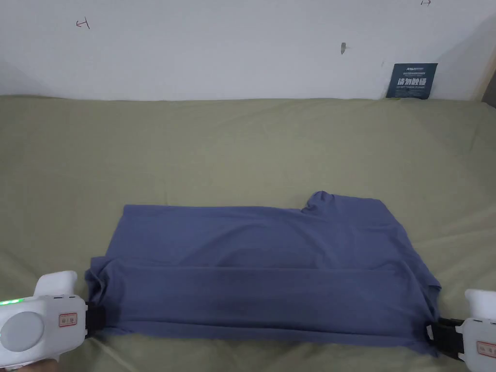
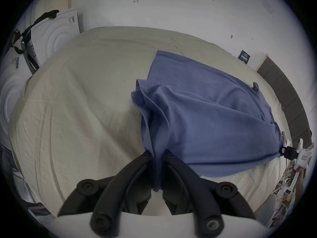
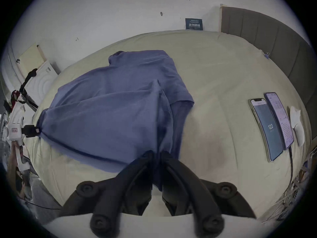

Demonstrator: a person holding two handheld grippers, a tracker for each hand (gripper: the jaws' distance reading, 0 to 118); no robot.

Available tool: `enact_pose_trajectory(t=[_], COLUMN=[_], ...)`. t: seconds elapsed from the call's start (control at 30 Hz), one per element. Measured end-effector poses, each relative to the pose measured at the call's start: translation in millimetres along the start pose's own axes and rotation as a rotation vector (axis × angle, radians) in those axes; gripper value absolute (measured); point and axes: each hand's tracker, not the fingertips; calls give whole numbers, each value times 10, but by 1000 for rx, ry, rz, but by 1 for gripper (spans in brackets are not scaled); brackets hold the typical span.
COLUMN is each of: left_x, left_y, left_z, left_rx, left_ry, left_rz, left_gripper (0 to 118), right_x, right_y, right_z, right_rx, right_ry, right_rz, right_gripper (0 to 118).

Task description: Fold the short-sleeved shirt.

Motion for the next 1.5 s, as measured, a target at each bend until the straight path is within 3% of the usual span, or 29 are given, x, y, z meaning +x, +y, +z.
enact_pose_trajectory(t=[0.37,0.67,1.0,1.03,1.07,1.1,1.13,1.17,1.2,1.33,1.4,1.43,1.47,1.5], left_x=[-135,-324,-476,-467,-477,-492,-497,-481,-472,-366,-305,-245,-216,-185], left_y=[-152,-878,-1287,-1279,-1269,-1254,-1234,-1204,-1159,-838,-678,-592,-519,-444], left_z=[336,915,1009,985,960,938,917,931,986,1279,1319,1351,1331,1285], left_rx=[22,15,-23,-27,-32,-33,-29,-24,4,190,239,251,271,276], left_ry=[-4,3,-17,-19,-25,-37,-29,-27,-11,-15,-9,-15,-17,-13], left_rz=[-33,-38,23,26,28,32,36,33,32,17,4,-16,-27,-36], left_gripper=[9,9,9,11,30,69,114,118,117,114,104,81,52,15], right_x=[17,-23,10,18,1,-24,-29,-28,-55,-125,-179,-210,-234,-265], right_y=[-153,-832,-1080,-1068,-1048,-1028,-1005,-981,-883,-619,-463,-383,-313,-243], right_z=[488,1002,1081,1059,1031,1012,991,997,1057,1177,1202,1224,1243,1242], right_rx=[48,28,11,11,1,-5,-18,-14,70,133,173,215,249,273], right_ry=[20,39,51,58,65,40,8,24,20,29,32,34,27,16], right_rz=[-8,35,2,-3,-5,-5,3,7,28,16,3,3,15,23], right_gripper=[11,11,11,20,48,88,118,118,118,118,113,96,65,17])
